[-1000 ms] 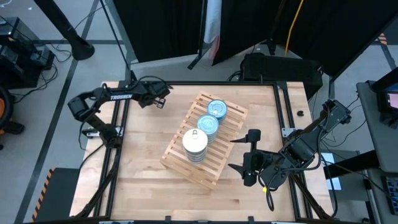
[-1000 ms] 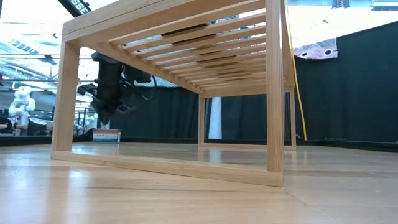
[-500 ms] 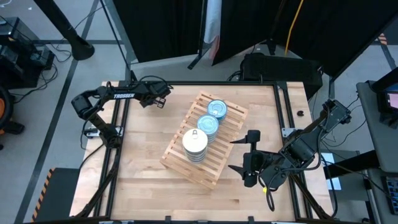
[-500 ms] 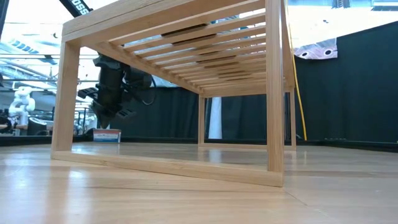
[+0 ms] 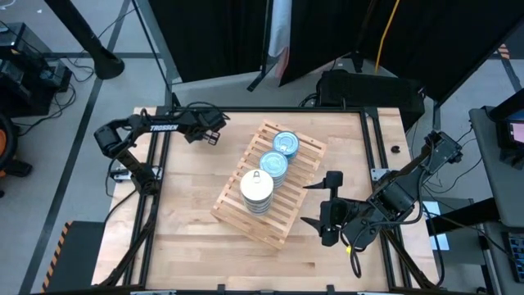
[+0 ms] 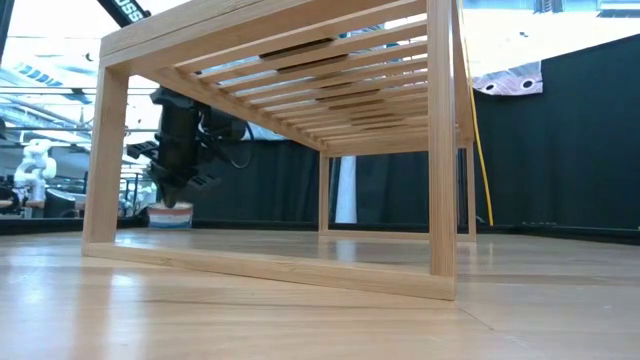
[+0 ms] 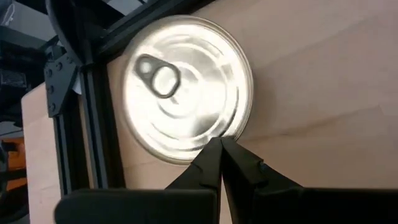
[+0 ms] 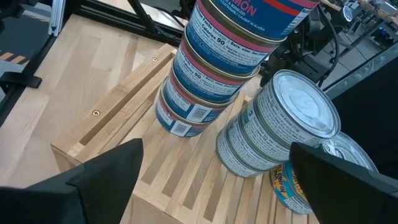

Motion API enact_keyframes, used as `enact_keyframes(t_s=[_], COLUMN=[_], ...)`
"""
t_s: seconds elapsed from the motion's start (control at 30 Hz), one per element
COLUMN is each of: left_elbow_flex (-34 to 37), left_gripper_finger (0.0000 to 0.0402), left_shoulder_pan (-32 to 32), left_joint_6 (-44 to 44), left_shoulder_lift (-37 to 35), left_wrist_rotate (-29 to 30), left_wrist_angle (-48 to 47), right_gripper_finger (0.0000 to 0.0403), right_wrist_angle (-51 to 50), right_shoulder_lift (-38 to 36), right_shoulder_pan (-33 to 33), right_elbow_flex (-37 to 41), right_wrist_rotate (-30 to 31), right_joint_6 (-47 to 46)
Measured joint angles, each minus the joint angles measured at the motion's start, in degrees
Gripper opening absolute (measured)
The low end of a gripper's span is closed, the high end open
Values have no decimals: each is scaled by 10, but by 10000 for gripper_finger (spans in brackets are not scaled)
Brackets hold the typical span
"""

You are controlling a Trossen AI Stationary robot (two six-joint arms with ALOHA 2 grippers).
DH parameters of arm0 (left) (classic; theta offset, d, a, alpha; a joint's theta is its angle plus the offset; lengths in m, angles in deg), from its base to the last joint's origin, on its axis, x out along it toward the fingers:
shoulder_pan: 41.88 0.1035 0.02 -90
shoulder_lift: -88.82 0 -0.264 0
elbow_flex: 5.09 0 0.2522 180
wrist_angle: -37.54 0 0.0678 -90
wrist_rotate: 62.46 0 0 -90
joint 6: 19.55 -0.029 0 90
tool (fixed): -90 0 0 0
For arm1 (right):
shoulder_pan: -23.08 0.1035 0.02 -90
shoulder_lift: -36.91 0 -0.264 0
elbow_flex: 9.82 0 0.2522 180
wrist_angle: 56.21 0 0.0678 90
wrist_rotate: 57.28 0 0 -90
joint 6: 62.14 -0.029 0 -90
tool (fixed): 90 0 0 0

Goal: Stack canned seafood by type on shelf
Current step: Stack the blue-pink tuna can on top of the other blue-pink tuna can on the shelf

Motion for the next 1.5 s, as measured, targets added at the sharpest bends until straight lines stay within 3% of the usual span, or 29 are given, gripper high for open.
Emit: enact_keyframes(t_s=[0.37, 0.77, 0.9, 1.03, 1.27, 1.5], left_elbow_flex=[5, 55, 41, -2, -98, -110], left_gripper_finger=[13, 13, 13, 13, 21, 113], left_shoulder_pan=[-33, -70, -103, -125, -127, -124], left_joint_6=[22, 26, 5, -22, -196, -509], left_shoulder_lift=[1, 0, -28, -77, -141, -146], left_wrist_rotate=[-30, -54, -62, -73, -107, -105], left_wrist_angle=[-19, -10, -49, -145, -273, -218], right_gripper_finger=[396, 396, 396, 396, 396, 396], right_wrist_angle=[-9, -9, -9, -9, -7, -7], right_shoulder_lift=[0, 0, 0, 0, 0, 0], right_shoulder_pan=[0, 0, 0, 0, 0, 0], right_elbow_flex=[0, 0, 0, 0, 0, 0], right_wrist_rotate=[-8, -33, -34, -34, -30, -30], right_joint_6=[-15, -17, -14, -9, 3, 3])
